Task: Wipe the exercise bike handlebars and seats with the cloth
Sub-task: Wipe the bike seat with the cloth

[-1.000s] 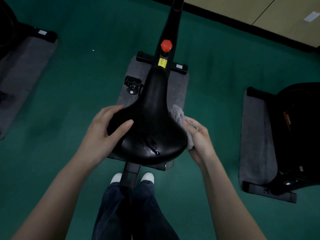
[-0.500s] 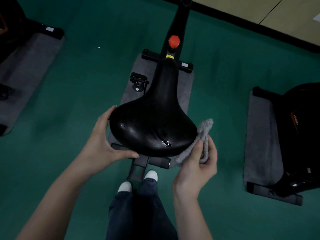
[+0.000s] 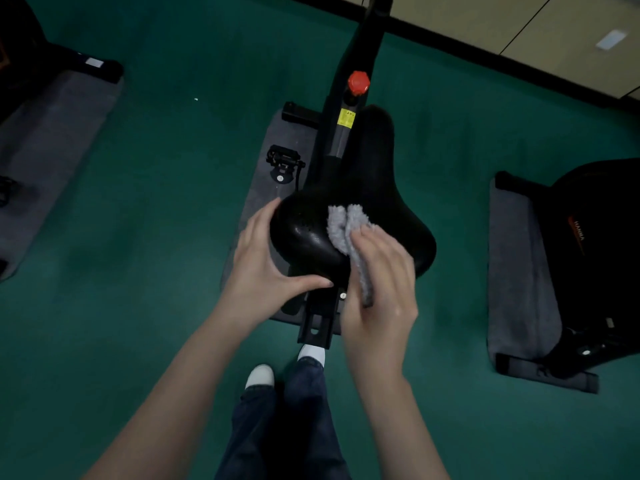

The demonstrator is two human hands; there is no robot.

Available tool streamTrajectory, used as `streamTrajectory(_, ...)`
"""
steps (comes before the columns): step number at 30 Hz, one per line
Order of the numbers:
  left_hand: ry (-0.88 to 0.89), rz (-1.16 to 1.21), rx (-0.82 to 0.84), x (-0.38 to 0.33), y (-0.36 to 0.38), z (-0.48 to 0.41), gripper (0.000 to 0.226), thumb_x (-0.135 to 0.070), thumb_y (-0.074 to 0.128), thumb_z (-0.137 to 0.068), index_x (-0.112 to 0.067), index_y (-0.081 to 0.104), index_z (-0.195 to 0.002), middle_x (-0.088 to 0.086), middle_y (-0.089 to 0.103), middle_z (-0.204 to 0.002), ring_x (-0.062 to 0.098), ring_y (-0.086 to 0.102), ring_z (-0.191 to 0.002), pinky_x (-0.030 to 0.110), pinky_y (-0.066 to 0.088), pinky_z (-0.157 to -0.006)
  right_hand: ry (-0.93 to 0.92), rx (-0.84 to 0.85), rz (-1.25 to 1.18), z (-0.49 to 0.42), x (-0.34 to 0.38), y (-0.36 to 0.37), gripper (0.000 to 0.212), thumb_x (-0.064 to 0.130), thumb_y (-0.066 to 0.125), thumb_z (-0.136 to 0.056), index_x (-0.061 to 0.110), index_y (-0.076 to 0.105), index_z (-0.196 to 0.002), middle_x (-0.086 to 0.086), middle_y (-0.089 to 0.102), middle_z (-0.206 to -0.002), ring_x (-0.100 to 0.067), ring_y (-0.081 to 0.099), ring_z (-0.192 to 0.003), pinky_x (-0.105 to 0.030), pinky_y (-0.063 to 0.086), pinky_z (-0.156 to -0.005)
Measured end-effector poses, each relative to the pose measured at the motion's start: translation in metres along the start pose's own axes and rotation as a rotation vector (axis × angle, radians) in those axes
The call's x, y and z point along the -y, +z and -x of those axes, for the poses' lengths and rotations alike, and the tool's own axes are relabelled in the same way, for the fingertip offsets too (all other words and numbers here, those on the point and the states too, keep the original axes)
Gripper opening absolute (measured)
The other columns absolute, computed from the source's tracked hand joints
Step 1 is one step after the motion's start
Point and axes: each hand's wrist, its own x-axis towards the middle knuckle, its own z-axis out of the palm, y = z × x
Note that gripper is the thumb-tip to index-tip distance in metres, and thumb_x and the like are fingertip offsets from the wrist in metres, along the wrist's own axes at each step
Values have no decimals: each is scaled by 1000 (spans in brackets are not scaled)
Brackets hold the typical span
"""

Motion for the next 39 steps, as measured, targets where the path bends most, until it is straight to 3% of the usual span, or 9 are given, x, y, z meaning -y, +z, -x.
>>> streamTrajectory(3, -5, 17, 0, 0, 1, 0, 123, -70, 74, -39, -31, 25, -144, -16, 30, -143, 7, 25, -137, 43, 23, -116, 37, 17, 49, -18, -5, -5, 29, -9, 53, -88, -3, 64, -114, -12, 64, -115, -27, 56, -115, -43, 45, -100)
streamTrajectory(8, -10, 33, 5, 2, 2, 1, 124, -74, 71, -39, -37, 19, -145, -30, 23, -135, 0, 19, -135, 38, 19, -117, 271, 69, 158, -86, -9, 5, 26, 0, 54, -90, 1, 66, -112, -13, 61, -119, -23, 56, -112, -5, 29, -93)
streamTrajectory(14, -10, 50, -21, 3, 4, 3, 125, -66, 76, -43, -30, 18, -148, -20, 23, -145, 1, 16, -137, 43, 20, -117, -81, 339, 120, -74, 15, 18, 27, -8, 57, -86, 2, 68, -108, -9, 67, -112, -23, 58, -110, -23, 42, -99)
streamTrajectory(20, -79, 97, -87, 1, 12, 12, 125, -63, 75, -44, -24, 19, -148, -8, 26, -147, 9, 22, -139, 44, 22, -116, -232, 386, -15, -48, -4, -14, 31, -11, 61, -86, 1, 66, -113, -8, 64, -119, -21, 56, -118, -34, 43, -103)
streamTrajectory(26, -148, 194, -154, 4, 23, 21, 118, -54, 81, -48, -25, 24, -147, -11, 29, -145, 8, 26, -137, 39, 24, -116, -186, 463, 37, -80, 18, 17, 25, -5, 58, -86, 3, 69, -108, -7, 68, -107, -21, 61, -105, -24, 45, -94)
streamTrajectory(32, -216, 358, -269, 6, 44, 33, 95, -62, 73, -49, -35, 37, -133, -36, 33, -121, 1, 29, -130, 14, 25, -100, -570, 852, 15, -89, 20, 21, 21, -8, 60, -85, 1, 70, -101, -7, 69, -102, -26, 60, -105, -35, 45, -95)
streamTrajectory(34, -247, 450, -296, 7, 53, 36, 86, -62, 73, -50, -38, 42, -126, -30, 41, -124, 1, 33, -130, 21, 31, -106, -675, 922, -49, -83, 9, 2, 24, -15, 60, -82, -2, 70, -100, -10, 68, -104, -29, 59, -110, -42, 45, -97)
streamTrajectory(36, -249, 534, -303, 7, 61, 38, 99, -58, 77, -52, -33, 37, -139, -15, 45, -137, 6, 34, -135, 35, 33, -111, -727, 974, -37, -81, 1, -12, 28, -17, 62, -79, -4, 70, -102, -12, 67, -108, -31, 57, -115, -47, 44, -98)
streamTrajectory(39, -246, 599, -346, 6, 69, 41, 95, -58, 78, -56, -38, 37, -139, -12, 47, -139, 9, 36, -135, 36, 32, -111, -799, 1044, 8, -93, 8, -5, 27, -15, 61, -81, -3, 69, -103, -13, 67, -106, -32, 59, -109, -46, 46, -94)
